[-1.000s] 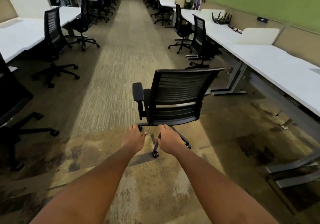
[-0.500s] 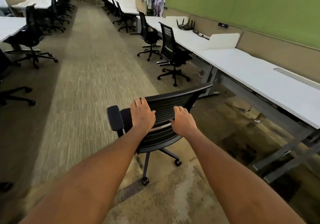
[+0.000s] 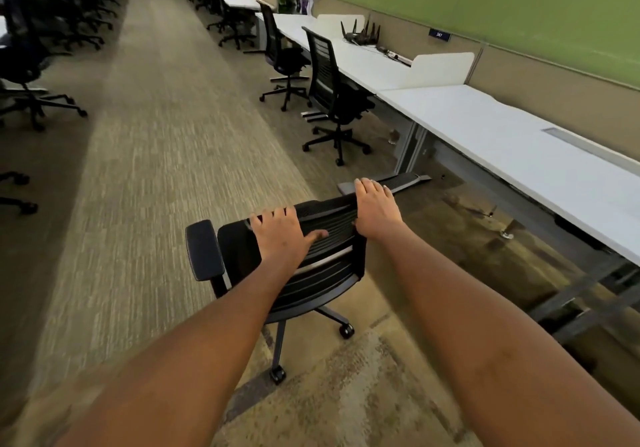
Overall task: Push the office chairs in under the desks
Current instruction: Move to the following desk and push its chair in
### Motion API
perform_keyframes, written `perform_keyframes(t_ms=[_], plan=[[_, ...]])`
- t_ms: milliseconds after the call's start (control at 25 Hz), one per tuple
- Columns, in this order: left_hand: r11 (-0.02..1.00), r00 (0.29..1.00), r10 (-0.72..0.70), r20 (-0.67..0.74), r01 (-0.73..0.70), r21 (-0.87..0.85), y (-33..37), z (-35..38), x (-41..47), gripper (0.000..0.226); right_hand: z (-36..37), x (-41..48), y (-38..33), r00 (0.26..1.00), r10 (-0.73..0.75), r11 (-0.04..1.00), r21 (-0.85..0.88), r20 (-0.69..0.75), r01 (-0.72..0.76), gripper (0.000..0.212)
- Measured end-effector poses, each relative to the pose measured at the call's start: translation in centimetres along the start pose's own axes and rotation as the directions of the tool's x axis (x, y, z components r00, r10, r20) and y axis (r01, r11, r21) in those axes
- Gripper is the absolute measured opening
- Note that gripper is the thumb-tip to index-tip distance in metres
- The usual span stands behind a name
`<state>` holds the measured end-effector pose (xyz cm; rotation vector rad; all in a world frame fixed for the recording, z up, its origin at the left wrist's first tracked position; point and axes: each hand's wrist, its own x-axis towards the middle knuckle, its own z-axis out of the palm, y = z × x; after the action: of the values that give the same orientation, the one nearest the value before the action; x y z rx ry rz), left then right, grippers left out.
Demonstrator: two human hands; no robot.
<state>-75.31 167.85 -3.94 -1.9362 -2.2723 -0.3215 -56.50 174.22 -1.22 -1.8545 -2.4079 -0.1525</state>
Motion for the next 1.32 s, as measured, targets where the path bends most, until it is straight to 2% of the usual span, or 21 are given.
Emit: perform_keyframes(t_ms=[160, 320, 400, 760, 1080, 1320], plan=[[0.992, 0.987, -0.122, -0.1, 0.123, 0.009, 1.7, 0.6, 1.1, 0.104, 1.4, 3.3, 1.3, 0.99, -0.129, 0.991, -0.015, 0.06, 0.13, 0.058], [0.985, 0.974, -0.156, -0.162, 0.165, 0.043, 4.0, 0.8, 2.8, 0.098, 2.5, 5.1, 3.2, 0.986, -0.125, 0.992, 0.008, -0.107, 0.127, 0.03], [0.982, 0.972, -0.166, -0.169, 0.179, 0.062, 5.4, 1.0, 3.5, 0.097, 2.5, 5.9, 4.2, 0.986, -0.112, 0.993, 0.018, -0.126, 0.115, 0.023], [0.988, 0.958, -0.118, -0.262, 0.14, 0.067, 9.2, 2.5, 5.0, 0.094, 2.4, 7.1, 8.2, 0.987, -0.147, 0.989, -0.002, -0.056, 0.148, 0.016], [0.99, 0.975, -0.074, -0.209, 0.096, 0.099, 9.2, 2.4, 7.5, 0.092, 2.5, 9.1, 8.6, 0.99, -0.129, 0.992, -0.027, -0.062, 0.127, 0.016], [0.994, 0.986, 0.006, -0.165, 0.011, 0.106, 7.8, 3.4, 11.7, 0.093, 2.7, 11.4, 8.1, 0.998, -0.05, 0.997, -0.059, -0.047, 0.047, 0.019]])
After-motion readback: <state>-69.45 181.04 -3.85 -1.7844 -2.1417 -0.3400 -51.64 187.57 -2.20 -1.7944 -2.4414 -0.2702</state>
